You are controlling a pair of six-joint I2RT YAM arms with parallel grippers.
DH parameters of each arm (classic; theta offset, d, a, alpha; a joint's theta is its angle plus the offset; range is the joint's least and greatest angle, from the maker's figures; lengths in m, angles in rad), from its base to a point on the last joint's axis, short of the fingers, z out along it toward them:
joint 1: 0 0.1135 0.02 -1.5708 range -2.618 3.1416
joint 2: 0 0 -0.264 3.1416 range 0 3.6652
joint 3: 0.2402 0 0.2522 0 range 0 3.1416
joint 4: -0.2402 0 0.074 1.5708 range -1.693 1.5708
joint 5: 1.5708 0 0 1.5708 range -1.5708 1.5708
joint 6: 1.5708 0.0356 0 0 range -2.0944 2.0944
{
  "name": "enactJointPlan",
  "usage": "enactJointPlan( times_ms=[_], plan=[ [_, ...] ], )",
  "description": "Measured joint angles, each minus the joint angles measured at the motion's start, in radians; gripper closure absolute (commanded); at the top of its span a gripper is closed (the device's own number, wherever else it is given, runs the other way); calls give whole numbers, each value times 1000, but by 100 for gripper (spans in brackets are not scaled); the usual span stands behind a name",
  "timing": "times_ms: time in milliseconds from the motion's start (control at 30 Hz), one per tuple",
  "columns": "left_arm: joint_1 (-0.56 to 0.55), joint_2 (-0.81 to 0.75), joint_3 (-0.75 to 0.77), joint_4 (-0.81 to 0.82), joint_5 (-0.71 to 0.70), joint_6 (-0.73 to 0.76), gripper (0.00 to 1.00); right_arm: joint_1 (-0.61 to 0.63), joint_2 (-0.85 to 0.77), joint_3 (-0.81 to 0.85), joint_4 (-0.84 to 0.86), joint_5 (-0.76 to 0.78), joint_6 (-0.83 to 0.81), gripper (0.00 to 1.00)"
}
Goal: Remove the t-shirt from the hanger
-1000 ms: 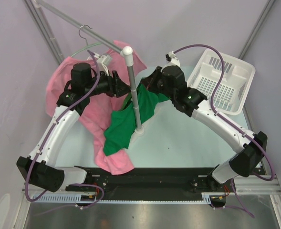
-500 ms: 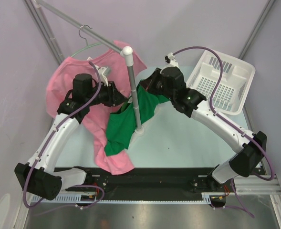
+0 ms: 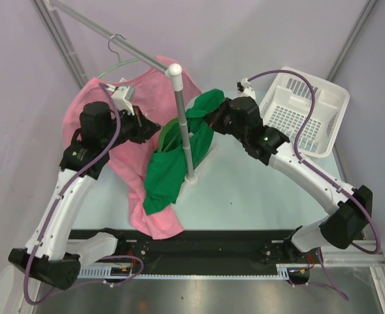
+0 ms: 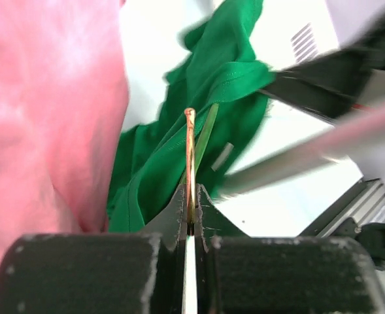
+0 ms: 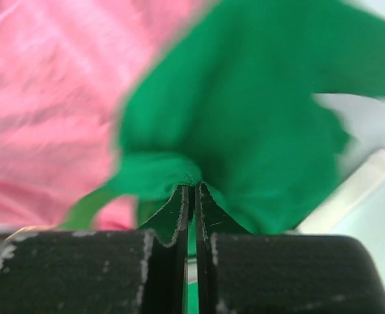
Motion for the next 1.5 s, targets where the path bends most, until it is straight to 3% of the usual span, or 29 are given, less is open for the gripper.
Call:
enactJointPlan(
  times_ms=[267,400,633,900,1167,1300,1333,1400,1433,1500],
  plan=[
    [-4,-70,22,-45,51,21,100,-75,-11,-13,7,-31,-17,100],
    [-3,-58,17,-59,54,26,100,-35,-14,-3,45,-84,-93,100],
    [-7,-48,2,-71,58,31,100,53,-2,68,34,-43,-139,100],
    [-15,-48,2,-85,93,73,100,-71,69,146,-85,40,-76,100],
    [-22,-48,2,-107,124,113,100,-212,99,171,-168,-19,-42,100],
    [-24,-48,3,-114,132,125,100,-272,98,166,-153,-156,-74,76],
    [-24,-48,3,-116,133,128,100,-280,98,163,-143,-203,-88,60],
    [-24,-47,10,-128,133,129,100,-288,95,153,-110,-288,-111,43],
    [-24,-45,18,-140,133,130,100,-291,91,142,-90,-337,-129,28],
    [-24,-37,38,-173,133,133,100,-298,68,100,-44,-430,-162,16]
  ],
)
